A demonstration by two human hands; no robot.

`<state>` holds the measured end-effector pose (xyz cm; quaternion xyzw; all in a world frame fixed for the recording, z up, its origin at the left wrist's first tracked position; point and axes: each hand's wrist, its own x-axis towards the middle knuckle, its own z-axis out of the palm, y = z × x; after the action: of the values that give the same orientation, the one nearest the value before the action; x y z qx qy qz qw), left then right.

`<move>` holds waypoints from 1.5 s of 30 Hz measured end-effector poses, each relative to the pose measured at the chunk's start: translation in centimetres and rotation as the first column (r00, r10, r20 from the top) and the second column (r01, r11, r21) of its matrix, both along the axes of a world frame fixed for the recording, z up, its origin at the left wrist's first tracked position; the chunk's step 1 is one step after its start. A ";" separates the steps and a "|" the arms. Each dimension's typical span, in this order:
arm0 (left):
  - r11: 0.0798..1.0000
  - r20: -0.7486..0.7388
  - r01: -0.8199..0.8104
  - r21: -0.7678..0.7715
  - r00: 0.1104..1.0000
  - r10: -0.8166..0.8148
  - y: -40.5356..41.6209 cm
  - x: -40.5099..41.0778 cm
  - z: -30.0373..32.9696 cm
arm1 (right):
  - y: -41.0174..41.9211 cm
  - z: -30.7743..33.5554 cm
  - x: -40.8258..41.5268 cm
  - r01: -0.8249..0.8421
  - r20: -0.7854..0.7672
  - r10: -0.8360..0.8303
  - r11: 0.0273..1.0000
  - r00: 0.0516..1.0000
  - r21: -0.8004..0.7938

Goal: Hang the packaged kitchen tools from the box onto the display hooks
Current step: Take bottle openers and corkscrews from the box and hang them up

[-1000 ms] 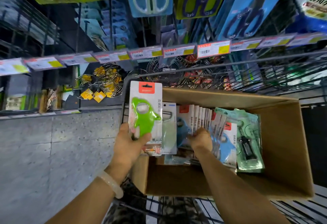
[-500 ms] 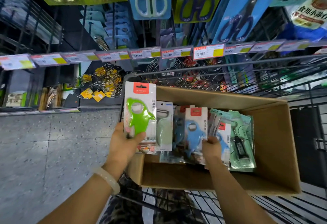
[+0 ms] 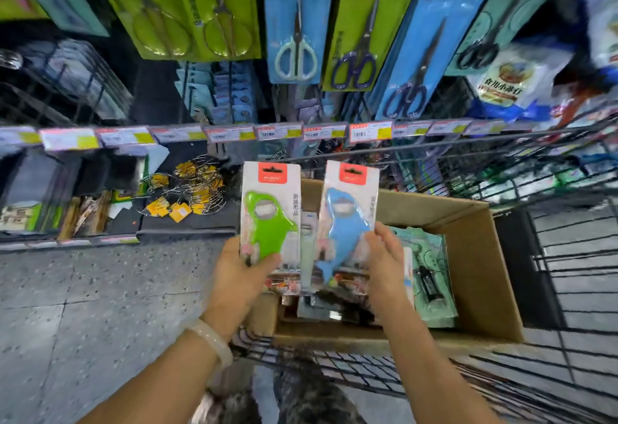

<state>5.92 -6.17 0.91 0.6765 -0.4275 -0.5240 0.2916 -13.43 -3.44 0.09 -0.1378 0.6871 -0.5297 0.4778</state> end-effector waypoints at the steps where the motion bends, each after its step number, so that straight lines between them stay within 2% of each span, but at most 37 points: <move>1: 1.000 -0.030 -0.012 -0.011 0.999 0.012 0.2 0.6 0.6 | 0.0 1.0 1.2 -0.026 -0.001 0.026 0.999 1.000 -0.030; 7: 0.980 -0.205 -0.176 -0.097 0.967 0.153 2.0 6.6 4.4 | 0.2 4.4 8.7 -0.349 -0.213 0.314 0.924 0.925 -0.155; 12: 0.940 -0.344 -0.300 -0.162 0.910 0.231 3.7 13.9 7.4 | 0.0 7.7 15.9 -0.490 -0.344 0.408 0.848 0.846 -0.200; 18: 0.872 -0.398 -0.419 -0.253 0.867 0.301 5.1 22.8 10.6 | -0.5 12.2 24.9 -0.627 -0.446 0.487 0.738 0.751 -0.250; 24: 0.787 -0.401 -0.497 -0.366 0.847 0.349 7.0 32.0 13.4 | -0.2 15.3 34.0 -0.699 -0.505 0.510 0.643 0.696 -0.313; 32: 0.711 -0.335 -0.486 -0.508 0.872 0.357 6.9 40.2 19.3 | -1.4 20.8 42.6 -0.753 -0.577 0.495 0.520 0.650 -0.403; 37: 0.667 -0.343 -0.484 -0.567 0.874 0.343 4.4 43.3 22.8 | -4.2 24.5 45.8 -0.747 -0.622 0.430 0.491 0.655 -0.448; 45: 0.655 -0.366 -0.439 -0.616 0.895 0.256 -2.3 47.9 25.0 | -10.3 27.0 50.1 -0.708 -0.608 0.378 0.487 0.698 -0.511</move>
<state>53.79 -8.47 25.89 0.5195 -0.4116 -0.3425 0.6659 36.65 -13.74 27.07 -0.6367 0.4253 -0.5249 0.3719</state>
